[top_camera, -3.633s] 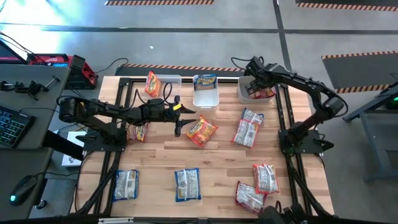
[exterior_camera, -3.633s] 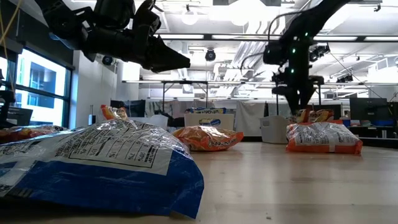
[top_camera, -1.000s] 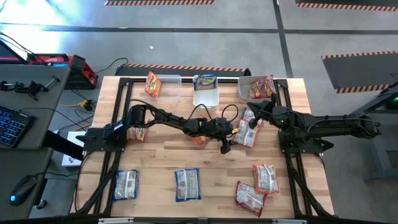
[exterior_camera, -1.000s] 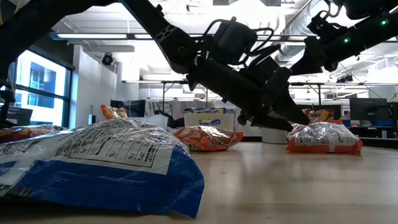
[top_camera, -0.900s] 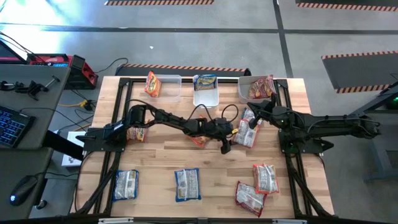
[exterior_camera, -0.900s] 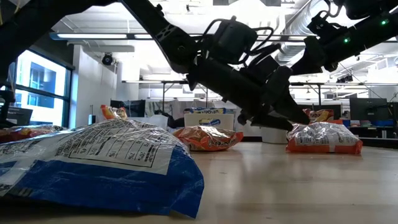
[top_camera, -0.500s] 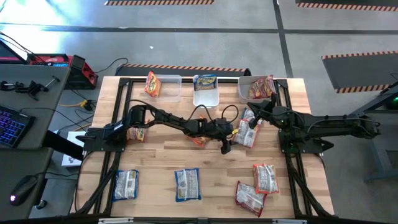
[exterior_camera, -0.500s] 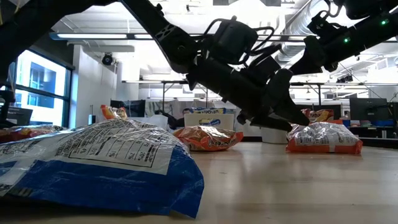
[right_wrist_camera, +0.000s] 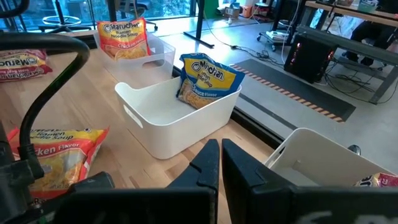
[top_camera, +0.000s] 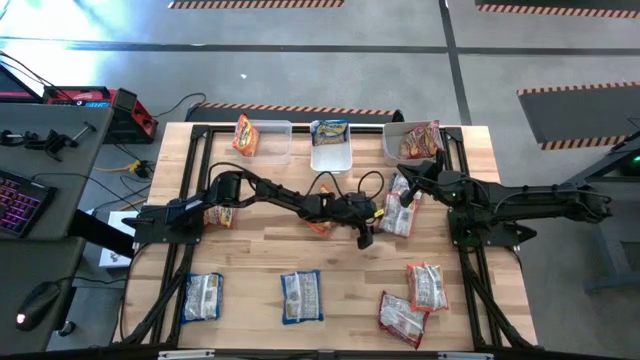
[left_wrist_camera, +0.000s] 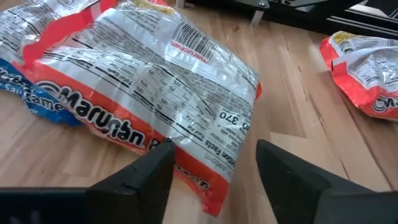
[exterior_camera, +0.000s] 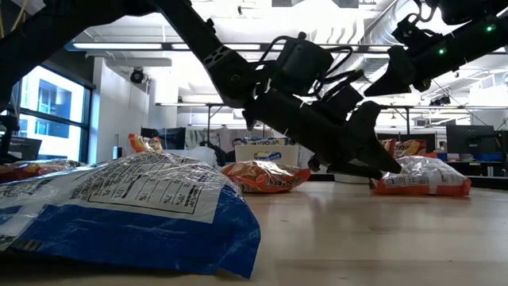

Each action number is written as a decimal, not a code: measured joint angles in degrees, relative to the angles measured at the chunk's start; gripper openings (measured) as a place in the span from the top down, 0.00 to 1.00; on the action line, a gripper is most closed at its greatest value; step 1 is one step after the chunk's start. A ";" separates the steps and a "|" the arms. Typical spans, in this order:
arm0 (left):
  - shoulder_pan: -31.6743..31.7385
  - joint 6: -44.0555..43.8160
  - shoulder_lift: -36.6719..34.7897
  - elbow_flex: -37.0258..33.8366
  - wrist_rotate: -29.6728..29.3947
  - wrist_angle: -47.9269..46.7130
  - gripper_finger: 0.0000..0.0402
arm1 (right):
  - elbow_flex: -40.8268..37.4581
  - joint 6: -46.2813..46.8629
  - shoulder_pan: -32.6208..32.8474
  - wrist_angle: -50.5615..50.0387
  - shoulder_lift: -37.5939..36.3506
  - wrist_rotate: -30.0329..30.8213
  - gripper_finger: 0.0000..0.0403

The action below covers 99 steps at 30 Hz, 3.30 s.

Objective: Sort Maruchan noodles
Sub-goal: Put the top blue noodle pack into the white bin

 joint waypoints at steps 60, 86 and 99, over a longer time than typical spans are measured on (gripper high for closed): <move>13.61 3.15 -30.47 -41.64 19.32 25.74 1.00 | 0.22 78.01 -5.44 -24.07 24.21 -7.95 0.53; 0.01 24.72 -30.42 -39.59 -2.06 18.03 0.69 | -0.17 55.98 -5.40 3.57 26.62 -17.02 1.00; -2.30 24.49 -17.04 -21.59 -6.48 4.25 0.46 | -0.07 53.92 -5.19 4.98 26.62 -17.92 1.00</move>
